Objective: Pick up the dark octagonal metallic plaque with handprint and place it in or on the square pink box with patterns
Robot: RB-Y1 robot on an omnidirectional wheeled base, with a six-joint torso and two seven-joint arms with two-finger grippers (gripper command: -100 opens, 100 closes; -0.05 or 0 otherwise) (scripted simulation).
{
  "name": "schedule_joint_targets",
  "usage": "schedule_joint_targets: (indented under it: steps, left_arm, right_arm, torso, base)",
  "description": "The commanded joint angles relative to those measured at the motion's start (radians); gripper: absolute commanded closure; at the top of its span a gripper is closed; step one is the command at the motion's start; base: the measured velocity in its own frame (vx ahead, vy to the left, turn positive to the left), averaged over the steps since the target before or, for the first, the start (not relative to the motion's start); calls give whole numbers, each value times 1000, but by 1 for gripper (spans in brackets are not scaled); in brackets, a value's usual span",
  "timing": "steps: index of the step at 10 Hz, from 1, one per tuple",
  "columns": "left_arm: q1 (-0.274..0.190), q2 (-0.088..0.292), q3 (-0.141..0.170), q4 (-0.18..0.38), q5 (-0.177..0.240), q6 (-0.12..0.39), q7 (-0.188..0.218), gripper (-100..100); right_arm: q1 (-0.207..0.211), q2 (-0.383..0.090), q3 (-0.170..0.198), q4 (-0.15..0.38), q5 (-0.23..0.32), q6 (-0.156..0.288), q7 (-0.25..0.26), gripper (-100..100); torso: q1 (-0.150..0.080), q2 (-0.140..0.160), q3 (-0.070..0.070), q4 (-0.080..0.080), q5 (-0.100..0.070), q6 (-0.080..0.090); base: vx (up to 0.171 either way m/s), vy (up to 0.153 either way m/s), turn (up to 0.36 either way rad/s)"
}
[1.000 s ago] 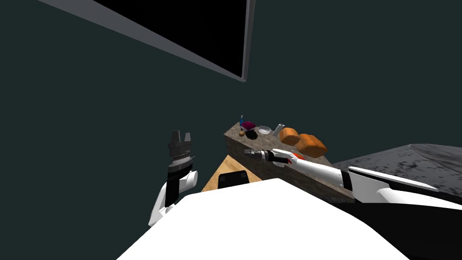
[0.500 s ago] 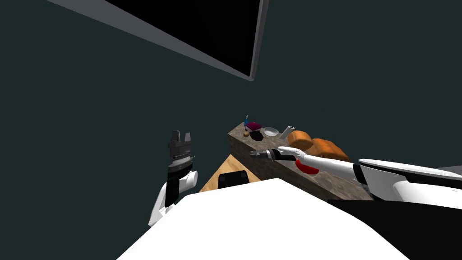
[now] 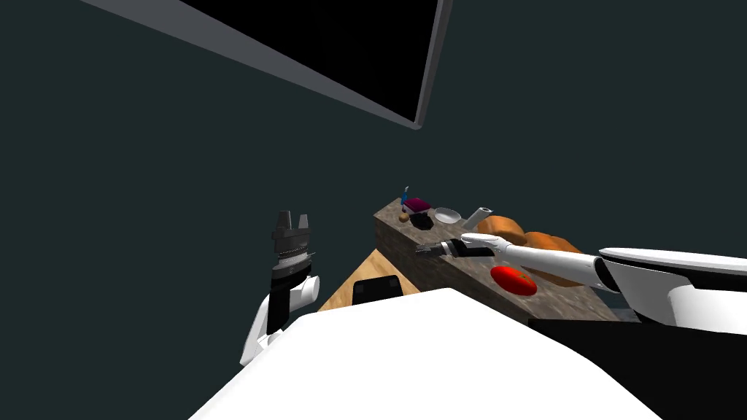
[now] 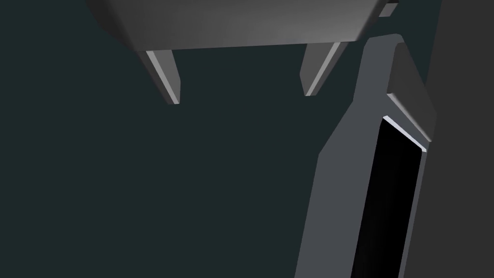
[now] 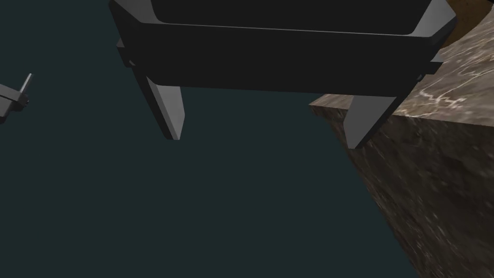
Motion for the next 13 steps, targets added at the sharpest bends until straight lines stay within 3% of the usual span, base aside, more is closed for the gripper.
schedule_joint_targets:
  steps: [1, 2, 3, 4, 5, 6, 7, 9, 10, 11, 12, 13]
  left_arm:
    - [0, 0, 0, 0, 0, 0, 0, 0]
    - [0, 0, 0, 0, 0, 0, 0, 0]
    - [0, 0, 0, 0, 0, 0, 0, 0]
    - [0, 0, 0, 0, 0, 0, 0, 0]
    - [0, 0, 0, 0, 0, 0, 0, 0]
    - [0, 0, 0, 0, 0, 0, 0, 0]
    - [0, 0, 0, 0, 0, 0, 0, 0]
    - [0, 0, 0, 0, 0, 0, 0, 0]
    - [0, 0, 0, 0, 0, 0, 0, 0]
    - [0, 0, 0, 0, 0, 0, 0, 0]
    - [0, 0, 0, 0, 0, 0, 0, 0]
    - [0, 0, 0, 0, 0, 0, 0, 0]
  right_arm:
    - [-43, -50, 50, 50, 19, -19, -21, -100]
    - [-43, -68, 60, 53, 19, -19, -21, -100]
    - [-76, -105, 97, 100, 35, -36, -33, -100]
    - [-76, -120, 109, 100, 35, -36, -33, -100]
    - [-108, -160, 147, 139, 50, -53, -44, -100]
    - [-108, -170, 156, 145, 50, -53, -44, -100]
    - [-137, -213, 195, 177, 66, -68, -54, -100]
    - [-137, -217, 201, 189, 66, -68, -54, -100]
    - [-166, -262, 243, 215, 80, -84, -65, -100]
    - [-166, -262, 243, 230, 80, -84, -65, -100]
    - [-193, -303, 281, 269, 94, -98, -74, -100]
    - [-193, -303, 281, 269, 94, -98, -74, -100]
  torso:
    - [0, 0, 0, 0, 0, 0]
    - [0, 0, 0, 0, 0, -1]
    - [0, 0, 0, 0, 0, 1]
    - [0, 0, 0, 0, 0, 0]
    - [0, 0, 0, 0, 0, 1]
    - [0, 0, 0, 0, 0, 0]
    - [0, 0, 0, 0, 0, 1]
    - [0, 0, 0, 0, 0, 1]
    - [0, 0, 0, 0, -1, 1]
    - [0, 0, 0, 0, 0, 0]
    - [0, 0, 0, 0, 0, 1]
    - [1, 0, 0, 0, 0, 0]
  base:
    - [-7, 8, 324]
    - [-4, -2, 114]
    - [-5, 7, 210]
    - [-3, 0, 142]
    - [-5, 6, 268]
    - [-3, -2, 127]
    - [-3, 6, 219]
    - [-1, 0, 62]
    - [-1, 14, 240]
    - [0, 5, 135]
    - [1, 17, 248]
    - [3, 8, 122]
